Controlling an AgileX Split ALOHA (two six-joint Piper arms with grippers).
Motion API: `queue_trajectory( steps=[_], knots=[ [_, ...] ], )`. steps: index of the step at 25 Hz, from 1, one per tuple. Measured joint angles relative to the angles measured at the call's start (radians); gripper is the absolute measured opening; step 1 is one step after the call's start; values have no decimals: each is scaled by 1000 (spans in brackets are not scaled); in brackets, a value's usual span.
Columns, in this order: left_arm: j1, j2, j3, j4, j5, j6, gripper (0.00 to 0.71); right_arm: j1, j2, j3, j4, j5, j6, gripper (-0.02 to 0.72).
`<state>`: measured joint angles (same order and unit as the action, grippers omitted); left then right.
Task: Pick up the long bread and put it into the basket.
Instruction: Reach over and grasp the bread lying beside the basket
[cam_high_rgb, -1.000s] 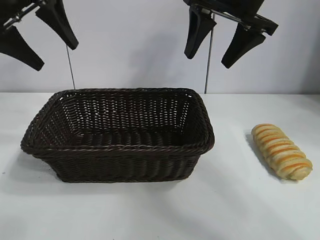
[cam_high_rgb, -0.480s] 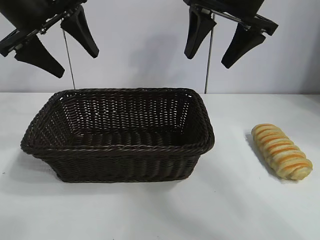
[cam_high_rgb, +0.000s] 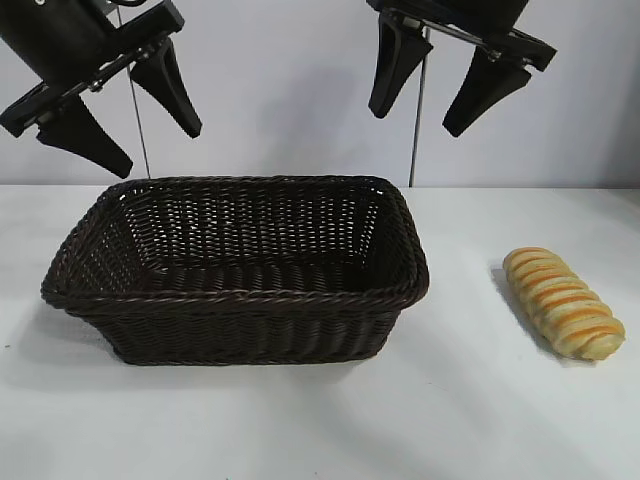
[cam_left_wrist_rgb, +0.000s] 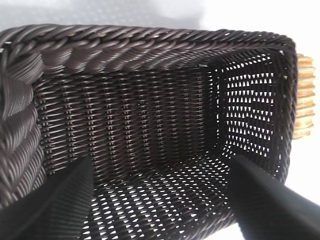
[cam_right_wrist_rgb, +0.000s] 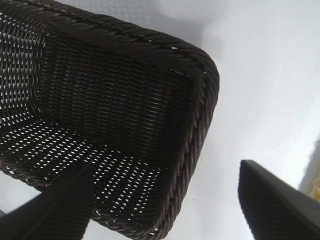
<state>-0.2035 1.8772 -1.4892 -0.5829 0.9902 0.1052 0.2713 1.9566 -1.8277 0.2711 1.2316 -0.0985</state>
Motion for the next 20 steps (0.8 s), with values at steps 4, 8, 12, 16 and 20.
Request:
queue_trajectory(
  steps=[4,8,12,16,20],
  knots=[
    [0,0,0,0,0,0,541,-3,0,0,-114,2,28,568],
    [0,0,0,0,0,0,541,-43,0,0,-230,3,75,568],
    [0,0,0,0,0,0,541,-110,0,0,-265,3,79,568],
    [0,0,0,0,0,0,541,-148,0,0,-271,3,80,568],
    [0,0,0,0,0,0,541,-151,0,0,-289,3,79,568]
  ],
)
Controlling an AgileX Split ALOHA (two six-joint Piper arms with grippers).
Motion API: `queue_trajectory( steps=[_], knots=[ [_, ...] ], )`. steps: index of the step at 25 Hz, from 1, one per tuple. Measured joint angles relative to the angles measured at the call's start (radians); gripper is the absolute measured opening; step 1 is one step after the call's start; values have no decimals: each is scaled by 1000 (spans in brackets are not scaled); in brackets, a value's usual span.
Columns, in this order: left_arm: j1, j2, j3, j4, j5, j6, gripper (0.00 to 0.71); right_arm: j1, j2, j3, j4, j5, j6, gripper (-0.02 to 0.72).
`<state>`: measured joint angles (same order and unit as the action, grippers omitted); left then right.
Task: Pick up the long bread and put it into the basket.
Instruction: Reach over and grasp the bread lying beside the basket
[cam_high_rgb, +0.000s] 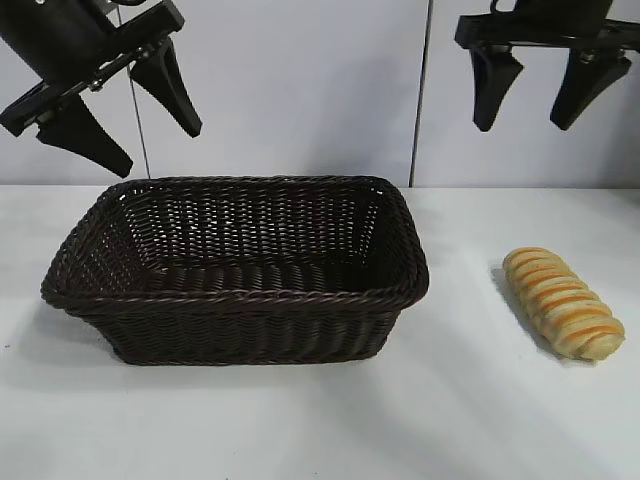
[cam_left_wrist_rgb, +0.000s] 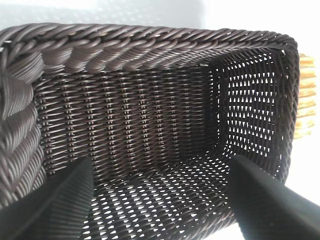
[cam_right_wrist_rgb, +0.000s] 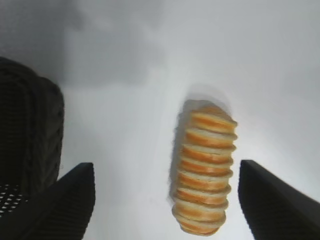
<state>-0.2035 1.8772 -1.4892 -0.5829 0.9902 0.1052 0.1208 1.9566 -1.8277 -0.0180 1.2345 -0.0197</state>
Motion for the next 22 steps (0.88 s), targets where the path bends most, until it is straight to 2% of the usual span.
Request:
queue_trajectory(
  steps=[9,16,22],
  knots=[
    [0,0,0,0,-2,0,541,0,18,7,-18,-1,0,568],
    [0,0,0,0,-3,0,541,0,36,156,-53,-3,-1,568],
    [0,0,0,0,-3,0,541,0,36,267,-71,-75,20,568]
  ],
)
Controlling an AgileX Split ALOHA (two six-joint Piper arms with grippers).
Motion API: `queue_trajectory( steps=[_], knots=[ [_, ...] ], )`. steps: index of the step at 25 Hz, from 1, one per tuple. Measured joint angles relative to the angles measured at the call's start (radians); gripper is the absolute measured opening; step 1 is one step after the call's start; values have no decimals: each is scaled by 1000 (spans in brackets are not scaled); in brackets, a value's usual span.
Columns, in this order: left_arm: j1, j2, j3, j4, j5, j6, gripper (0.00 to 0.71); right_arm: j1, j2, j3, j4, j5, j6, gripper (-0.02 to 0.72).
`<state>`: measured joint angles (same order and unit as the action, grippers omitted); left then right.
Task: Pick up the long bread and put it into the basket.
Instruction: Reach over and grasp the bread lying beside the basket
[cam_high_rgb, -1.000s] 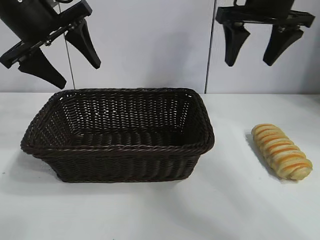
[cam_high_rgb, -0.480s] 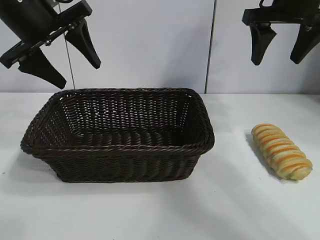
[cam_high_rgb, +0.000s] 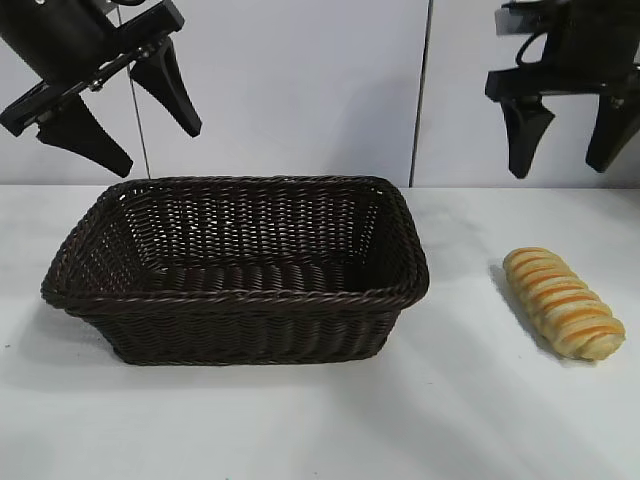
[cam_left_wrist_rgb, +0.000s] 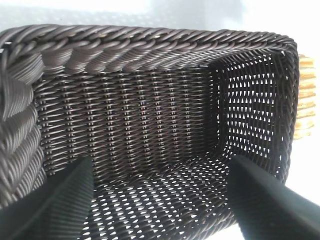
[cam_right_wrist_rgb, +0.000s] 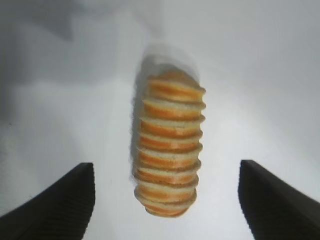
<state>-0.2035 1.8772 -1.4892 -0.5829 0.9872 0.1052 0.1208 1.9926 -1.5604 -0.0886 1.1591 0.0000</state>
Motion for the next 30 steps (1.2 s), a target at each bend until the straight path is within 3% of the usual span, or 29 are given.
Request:
queue_trajectory(
  steps=[6,27,30],
  knots=[
    [0,0,0,0,0,0,541,0,0,25,-1,-61,7,568],
    [0,0,0,0,0,0,541,0,172,25,-3,-100,8,566],
    [0,0,0,0,0,0,541,0,174,25,-3,-103,8,484]
  ],
)
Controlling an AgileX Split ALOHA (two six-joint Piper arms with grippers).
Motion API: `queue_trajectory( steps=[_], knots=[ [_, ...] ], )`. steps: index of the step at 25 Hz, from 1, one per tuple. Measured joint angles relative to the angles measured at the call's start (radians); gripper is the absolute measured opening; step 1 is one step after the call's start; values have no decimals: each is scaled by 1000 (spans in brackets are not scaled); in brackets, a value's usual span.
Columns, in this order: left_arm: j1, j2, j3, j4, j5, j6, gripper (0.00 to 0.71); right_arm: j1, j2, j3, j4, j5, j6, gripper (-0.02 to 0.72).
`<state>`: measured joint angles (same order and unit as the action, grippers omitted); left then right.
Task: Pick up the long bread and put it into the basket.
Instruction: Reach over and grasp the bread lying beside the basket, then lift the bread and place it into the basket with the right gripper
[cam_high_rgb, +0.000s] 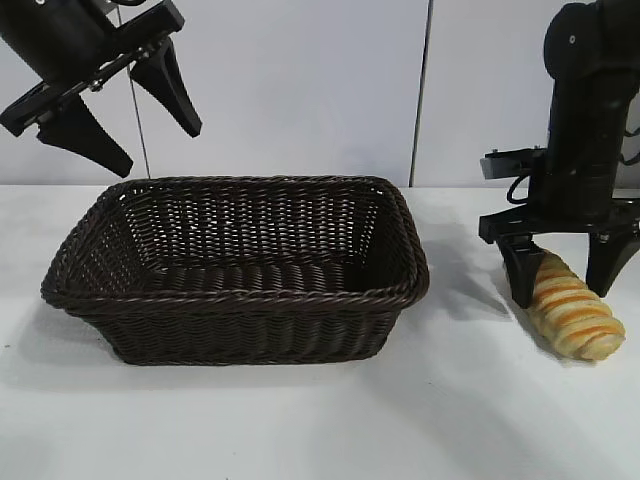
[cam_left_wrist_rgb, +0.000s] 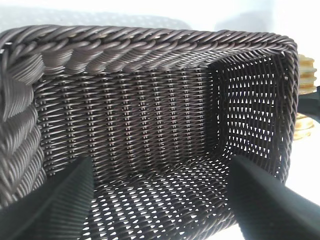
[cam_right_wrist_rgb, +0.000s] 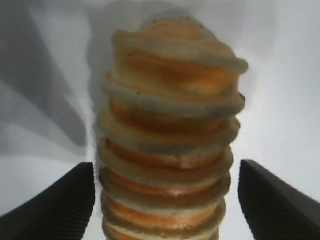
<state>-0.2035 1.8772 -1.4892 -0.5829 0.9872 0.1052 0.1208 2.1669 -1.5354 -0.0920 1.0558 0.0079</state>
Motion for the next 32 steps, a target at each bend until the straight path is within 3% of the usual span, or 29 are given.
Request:
queue_trajectory(
  steps=[4,7,13,20,32],
  knots=[
    [0,0,0,0,-1,0,541,0,0,0,0,3,0,303],
    [0,0,0,0,-4,0,541,0,0,0,0,8,0,263],
    [0,0,0,0,-6,0,541,0,-33,-12,22,38,0,252],
    [0,0,0,0,-7,0,541,0,-103,-152,64,151,-1,252],
    [0,0,0,0,-6,0,541,0,-182,-283,169,170,-1,252]
  ],
)
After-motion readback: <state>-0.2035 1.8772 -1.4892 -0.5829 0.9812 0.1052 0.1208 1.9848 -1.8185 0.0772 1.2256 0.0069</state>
